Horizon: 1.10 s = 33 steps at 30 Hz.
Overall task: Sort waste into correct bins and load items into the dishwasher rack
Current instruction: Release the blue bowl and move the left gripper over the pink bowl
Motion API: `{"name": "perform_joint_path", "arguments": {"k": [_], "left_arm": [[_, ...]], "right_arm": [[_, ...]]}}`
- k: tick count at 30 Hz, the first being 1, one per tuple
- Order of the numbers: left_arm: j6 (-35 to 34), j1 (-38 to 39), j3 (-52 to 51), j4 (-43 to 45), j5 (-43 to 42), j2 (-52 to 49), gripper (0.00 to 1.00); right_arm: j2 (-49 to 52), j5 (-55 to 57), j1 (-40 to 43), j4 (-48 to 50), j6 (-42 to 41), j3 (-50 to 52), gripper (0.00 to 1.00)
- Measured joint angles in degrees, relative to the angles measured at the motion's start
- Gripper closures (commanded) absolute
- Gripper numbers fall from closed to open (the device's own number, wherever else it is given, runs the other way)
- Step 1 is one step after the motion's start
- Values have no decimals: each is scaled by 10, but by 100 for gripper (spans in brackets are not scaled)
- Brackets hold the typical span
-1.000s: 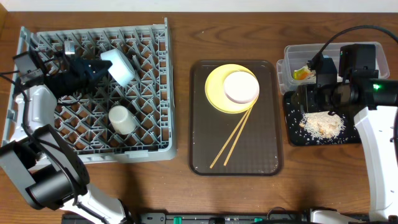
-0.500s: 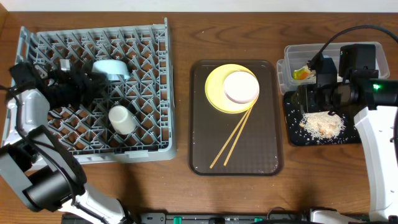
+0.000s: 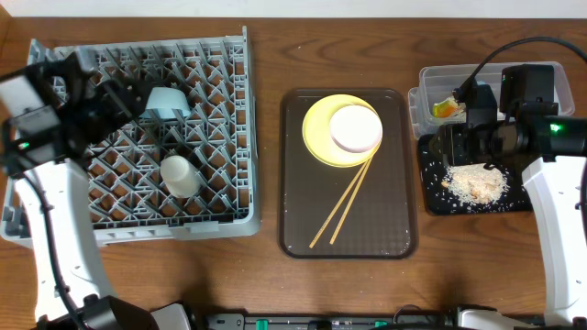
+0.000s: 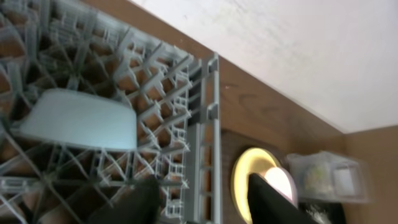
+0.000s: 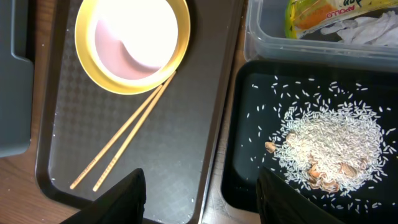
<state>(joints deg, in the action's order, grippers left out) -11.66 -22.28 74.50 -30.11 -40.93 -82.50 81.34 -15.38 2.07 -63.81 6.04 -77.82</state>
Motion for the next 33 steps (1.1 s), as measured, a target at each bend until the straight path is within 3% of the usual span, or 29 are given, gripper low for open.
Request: {"name": "perform_joint_path", "arguments": {"k": [8,16,21,28,33], "left_arm": [[13,104,0,123,187,-77,64],[14,127,0,162,244,-172,64],[14,127,0,114,252,-184,63],[14,129,0,-54,244,-183,63],[14,129,0,-113,246,-182,64]], "right_arm": [[0,0,0,-2,0,0,46],[0,0,0,-6,0,0,46],[0,0,0,-7,0,0,45],[0,0,0,-7,0,0,46],[0,0,0,-7,0,0,45]]}}
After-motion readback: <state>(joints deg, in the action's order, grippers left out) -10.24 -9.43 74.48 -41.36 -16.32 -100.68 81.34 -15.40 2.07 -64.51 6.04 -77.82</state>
